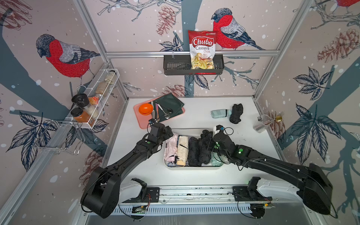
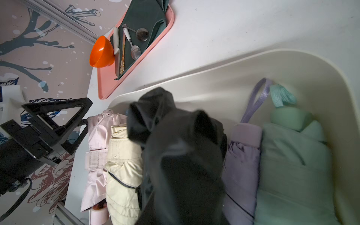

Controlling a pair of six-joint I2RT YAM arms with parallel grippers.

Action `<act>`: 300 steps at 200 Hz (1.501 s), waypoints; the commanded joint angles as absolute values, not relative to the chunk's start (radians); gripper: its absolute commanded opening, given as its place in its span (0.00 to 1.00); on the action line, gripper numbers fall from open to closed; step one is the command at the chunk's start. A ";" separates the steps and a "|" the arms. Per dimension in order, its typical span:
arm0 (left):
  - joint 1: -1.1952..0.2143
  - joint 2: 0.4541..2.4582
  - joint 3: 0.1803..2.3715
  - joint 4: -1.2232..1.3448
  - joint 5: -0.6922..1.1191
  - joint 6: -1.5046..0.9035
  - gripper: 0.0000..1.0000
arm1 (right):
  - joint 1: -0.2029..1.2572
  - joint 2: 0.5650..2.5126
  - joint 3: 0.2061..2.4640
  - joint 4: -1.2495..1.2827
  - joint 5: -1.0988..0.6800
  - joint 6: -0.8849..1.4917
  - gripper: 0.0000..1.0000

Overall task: Put the umbrella into the storage box
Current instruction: Place the umbrella in the storage box.

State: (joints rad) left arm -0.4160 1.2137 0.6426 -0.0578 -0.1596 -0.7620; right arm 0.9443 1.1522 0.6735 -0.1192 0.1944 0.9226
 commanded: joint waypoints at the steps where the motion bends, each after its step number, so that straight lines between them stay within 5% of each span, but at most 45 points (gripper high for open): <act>1: -0.413 1.214 0.645 -0.029 -0.165 -0.768 0.99 | 0.952 1.174 0.675 -0.051 0.220 0.942 0.28; 175: -0.413 1.250 0.655 -0.013 -0.123 -0.762 0.99 | 0.954 1.380 0.706 -0.034 0.133 0.916 0.32; 207: -0.413 1.251 0.657 -0.009 -0.123 -0.764 0.99 | 0.954 1.391 0.724 -0.106 0.153 0.901 0.44; 248: -0.413 1.248 0.657 -0.008 -0.121 -0.766 0.98 | 0.953 1.341 0.767 -0.191 0.217 0.873 0.73; 300: -0.413 1.243 0.659 -0.012 -0.129 -0.766 0.99 | 0.953 1.297 0.793 -0.260 0.264 0.874 0.79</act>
